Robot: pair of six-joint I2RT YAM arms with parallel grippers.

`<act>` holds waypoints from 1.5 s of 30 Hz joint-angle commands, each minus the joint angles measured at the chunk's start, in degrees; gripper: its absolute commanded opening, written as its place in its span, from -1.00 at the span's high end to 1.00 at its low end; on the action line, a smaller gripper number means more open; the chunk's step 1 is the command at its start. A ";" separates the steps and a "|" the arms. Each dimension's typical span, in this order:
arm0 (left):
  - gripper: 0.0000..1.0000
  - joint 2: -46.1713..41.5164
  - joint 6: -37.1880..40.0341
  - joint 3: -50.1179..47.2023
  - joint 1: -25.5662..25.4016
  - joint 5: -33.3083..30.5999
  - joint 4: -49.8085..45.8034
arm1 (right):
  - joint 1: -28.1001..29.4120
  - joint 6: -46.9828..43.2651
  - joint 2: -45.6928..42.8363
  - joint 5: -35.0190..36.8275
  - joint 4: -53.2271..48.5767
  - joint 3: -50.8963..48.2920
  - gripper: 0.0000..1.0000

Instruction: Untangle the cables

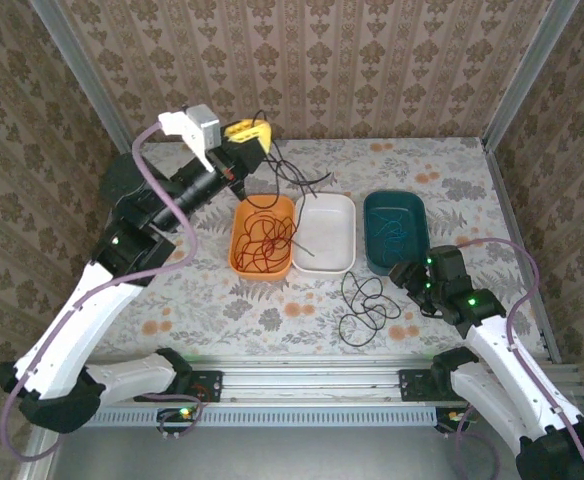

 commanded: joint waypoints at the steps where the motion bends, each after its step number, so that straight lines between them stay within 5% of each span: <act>1: 1.00 3.05 -1.33 4.25 0.83 4.81 3.78 | -0.48 -0.89 -0.48 1.73 -1.31 0.61 -0.29; 9: 1.00 12.50 -8.79 4.19 1.96 9.53 8.42 | -1.06 -1.87 -1.42 2.18 -3.16 1.87 -0.29; 19: 1.00 19.51 -20.59 -12.27 2.38 10.86 19.42 | -1.29 -4.97 -1.14 1.83 -5.63 4.60 -0.30; 29: 1.00 24.43 -21.53 -22.46 2.41 0.35 15.63 | -1.35 -5.69 -1.20 -1.44 -4.45 3.21 -0.30; 41: 1.00 37.26 -19.67 -15.45 1.46 -3.29 8.02 | -1.32 -5.77 -1.76 -2.61 -4.29 1.87 -0.31; 43: 0.84 38.44 -19.76 -14.36 1.30 -3.68 8.01 | -1.28 -5.86 -2.13 -2.54 -4.65 1.67 -0.30; 45: 0.43 39.31 -19.91 -13.39 1.03 -3.69 8.07 | -1.28 -6.00 -2.59 -2.57 -5.01 1.36 -0.30</act>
